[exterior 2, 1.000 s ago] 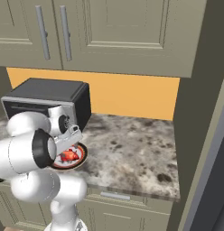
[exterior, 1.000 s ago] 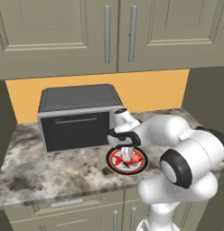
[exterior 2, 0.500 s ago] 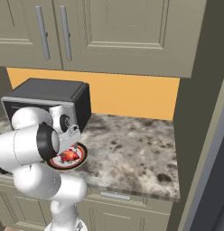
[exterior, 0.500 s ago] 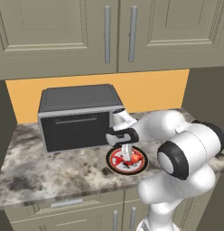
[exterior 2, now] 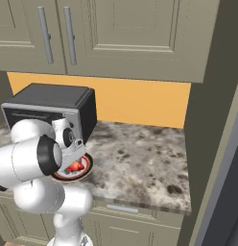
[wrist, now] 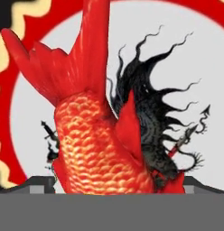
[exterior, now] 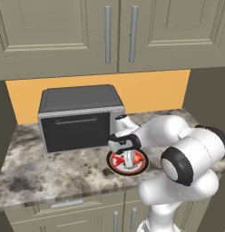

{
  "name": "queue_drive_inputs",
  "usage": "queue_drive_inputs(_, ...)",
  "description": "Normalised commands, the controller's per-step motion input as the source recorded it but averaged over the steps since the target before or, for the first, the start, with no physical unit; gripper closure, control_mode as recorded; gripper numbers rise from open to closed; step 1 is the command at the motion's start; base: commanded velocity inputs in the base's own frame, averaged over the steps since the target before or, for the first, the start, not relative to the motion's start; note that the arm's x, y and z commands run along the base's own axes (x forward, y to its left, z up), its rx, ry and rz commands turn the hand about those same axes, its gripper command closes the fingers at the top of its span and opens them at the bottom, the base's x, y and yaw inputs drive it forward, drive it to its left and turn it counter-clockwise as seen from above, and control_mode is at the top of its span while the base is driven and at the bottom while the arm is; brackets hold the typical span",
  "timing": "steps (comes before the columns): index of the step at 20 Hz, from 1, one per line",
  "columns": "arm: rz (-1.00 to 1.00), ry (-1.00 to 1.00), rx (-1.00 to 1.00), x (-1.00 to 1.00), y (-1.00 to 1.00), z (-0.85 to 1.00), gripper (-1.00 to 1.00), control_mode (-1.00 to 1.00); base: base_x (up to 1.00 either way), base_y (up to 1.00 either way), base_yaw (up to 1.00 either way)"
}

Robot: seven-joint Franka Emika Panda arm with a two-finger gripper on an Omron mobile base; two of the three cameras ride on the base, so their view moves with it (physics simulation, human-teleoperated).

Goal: Place the fish on the counter behind the older fish on the same shelf of the fridge to maintain FIFO order. Close the fridge door when finished.

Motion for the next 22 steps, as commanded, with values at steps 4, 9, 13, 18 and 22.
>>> queue_drive_inputs(4, 0.03, 0.02, 0.00, 0.00, 0.00, -0.56, -1.00, -1.00, 0.00, 0.00, 0.00)
queue_drive_inputs(9, 0.05, 0.01, 0.00, -0.07, 0.00, -0.54, 1.00, -1.00, 0.00, 0.00, 0.00)
queue_drive_inputs(13, 0.03, -0.08, 0.00, -0.31, -0.05, 0.13, 1.00, -1.00, 0.00, 0.00, 0.00)
queue_drive_inputs(18, 0.02, -0.25, 0.00, -0.71, -0.17, 0.83, 1.00, -1.00, 0.00, 0.00, 0.00)
queue_drive_inputs(22, 0.04, -0.22, 0.00, -0.76, -0.09, 0.83, 1.00, -1.00, 0.00, 0.00, 0.00)
